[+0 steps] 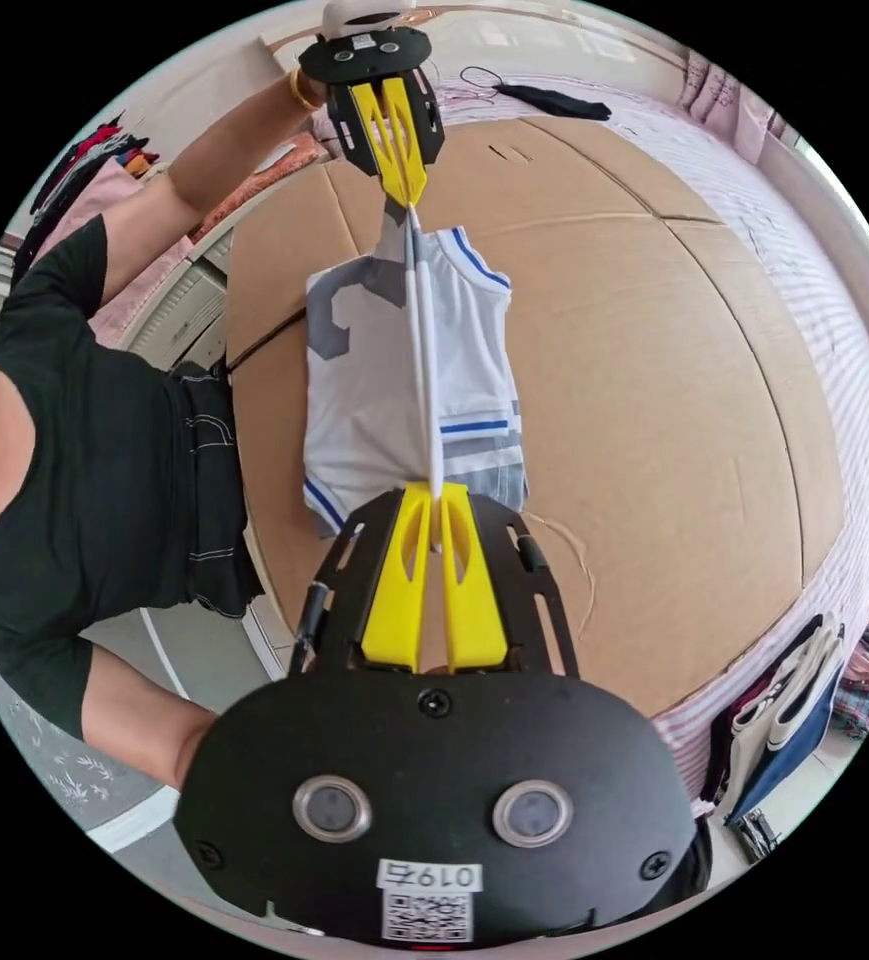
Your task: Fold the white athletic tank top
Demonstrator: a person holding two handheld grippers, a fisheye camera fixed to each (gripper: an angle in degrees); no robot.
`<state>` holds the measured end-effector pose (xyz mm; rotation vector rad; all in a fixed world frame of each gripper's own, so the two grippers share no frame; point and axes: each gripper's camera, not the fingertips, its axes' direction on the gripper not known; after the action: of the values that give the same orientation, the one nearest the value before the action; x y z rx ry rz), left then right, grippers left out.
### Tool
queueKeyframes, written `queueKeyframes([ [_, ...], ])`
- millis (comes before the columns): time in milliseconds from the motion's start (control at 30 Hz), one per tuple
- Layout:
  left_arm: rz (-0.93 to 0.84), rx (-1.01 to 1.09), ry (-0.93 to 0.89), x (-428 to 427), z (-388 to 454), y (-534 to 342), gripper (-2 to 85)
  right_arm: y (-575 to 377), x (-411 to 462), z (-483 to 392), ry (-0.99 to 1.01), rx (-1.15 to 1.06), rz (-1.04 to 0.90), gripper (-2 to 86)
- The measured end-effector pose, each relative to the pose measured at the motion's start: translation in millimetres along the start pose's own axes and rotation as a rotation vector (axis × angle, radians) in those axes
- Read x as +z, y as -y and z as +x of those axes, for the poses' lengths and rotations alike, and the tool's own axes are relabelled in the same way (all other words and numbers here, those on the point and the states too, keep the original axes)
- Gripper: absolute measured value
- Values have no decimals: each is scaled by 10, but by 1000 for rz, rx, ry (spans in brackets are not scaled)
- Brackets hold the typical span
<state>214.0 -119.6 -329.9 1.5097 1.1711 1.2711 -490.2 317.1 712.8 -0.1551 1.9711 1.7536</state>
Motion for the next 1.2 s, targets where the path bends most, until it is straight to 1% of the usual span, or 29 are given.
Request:
queueKeyframes([
  [67, -39, -11, -71, 94, -464, 95, 8, 69, -116, 574, 82, 10, -2, -8],
  [167, -54, -8, -154, 110, -912, 165, 8, 131, -233, 1169, 175, 13, -28, -8],
  [267, -46, 38, -231, 10, -1196, 184, 8, 121, -484, 1610, 251, -1, -5, -7],
  [367, -21, 89, -280, -162, -1409, 173, 8, 82, -779, 1980, 278, -17, 21, -7],
  [433, -8, 65, -268, -234, -1609, 185, 8, 94, -887, 2214, 274, -9, 6, -8],
  [500, -19, 42, -295, -222, -1819, 225, 8, 119, -950, 2445, 275, 0, -27, -8],
  [567, -74, 29, -314, -126, -2029, 303, 9, 130, -1059, 2742, 298, 7, -52, -8],
  [667, -114, 3, -335, -27, -2268, 375, 9, 70, -1231, 3110, 333, 29, -59, -8],
  [867, -115, -56, -370, 48, -2632, 390, 9, -182, -1542, 3790, 430, 72, -46, -7],
  [1000, -120, -94, -371, 142, -2701, 361, 9, -368, -1668, 4084, 502, 81, -42, -5],
  [1067, -124, -111, -339, 191, -2672, 314, 9, -513, -1788, 4250, 525, 93, -20, -2],
  [1200, -63, -140, -336, 164, -2635, 147, 8, -752, -2068, 4430, 550, 90, 36, 8],
])
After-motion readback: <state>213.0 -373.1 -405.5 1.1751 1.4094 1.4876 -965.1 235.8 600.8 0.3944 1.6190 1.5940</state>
